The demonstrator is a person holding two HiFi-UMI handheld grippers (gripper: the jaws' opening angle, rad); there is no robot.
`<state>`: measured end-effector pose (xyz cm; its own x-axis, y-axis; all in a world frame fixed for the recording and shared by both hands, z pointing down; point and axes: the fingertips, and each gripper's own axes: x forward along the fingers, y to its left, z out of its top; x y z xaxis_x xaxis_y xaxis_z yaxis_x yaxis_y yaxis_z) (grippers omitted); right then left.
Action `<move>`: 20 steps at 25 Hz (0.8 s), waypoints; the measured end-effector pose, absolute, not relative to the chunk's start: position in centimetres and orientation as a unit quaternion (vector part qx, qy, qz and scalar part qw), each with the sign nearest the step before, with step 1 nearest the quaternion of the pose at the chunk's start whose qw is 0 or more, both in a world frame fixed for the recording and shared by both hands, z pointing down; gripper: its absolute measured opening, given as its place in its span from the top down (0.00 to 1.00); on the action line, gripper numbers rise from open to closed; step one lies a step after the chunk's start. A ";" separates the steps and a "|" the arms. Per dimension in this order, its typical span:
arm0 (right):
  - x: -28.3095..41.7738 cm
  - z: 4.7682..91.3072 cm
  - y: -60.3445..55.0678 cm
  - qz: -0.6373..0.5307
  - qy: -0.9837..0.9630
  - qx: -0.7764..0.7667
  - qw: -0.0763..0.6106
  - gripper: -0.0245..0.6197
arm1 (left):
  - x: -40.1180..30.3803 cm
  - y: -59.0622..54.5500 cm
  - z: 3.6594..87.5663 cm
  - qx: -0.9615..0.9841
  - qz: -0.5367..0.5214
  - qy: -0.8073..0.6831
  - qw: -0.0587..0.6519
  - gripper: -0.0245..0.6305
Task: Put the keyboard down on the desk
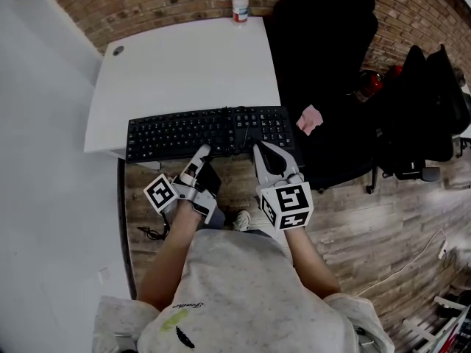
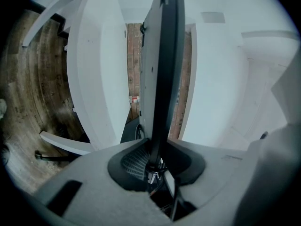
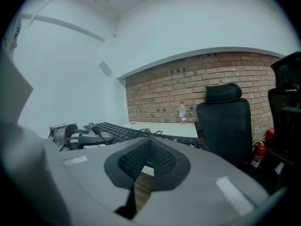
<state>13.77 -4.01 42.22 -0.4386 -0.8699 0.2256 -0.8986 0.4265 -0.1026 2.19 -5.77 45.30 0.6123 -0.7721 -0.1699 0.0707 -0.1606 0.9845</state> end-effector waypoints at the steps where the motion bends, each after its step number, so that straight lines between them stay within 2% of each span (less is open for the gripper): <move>1: 13.8 42.3 -4.5 0.103 -0.842 0.525 0.070 0.95 | 2.2 -6.3 45.5 0.674 -0.355 -0.261 0.593 0.84; 20: 11.0 43.2 -21.0 0.115 -0.831 0.534 0.105 0.95 | -0.7 -23.4 47.2 0.652 -0.359 -0.255 0.618 0.84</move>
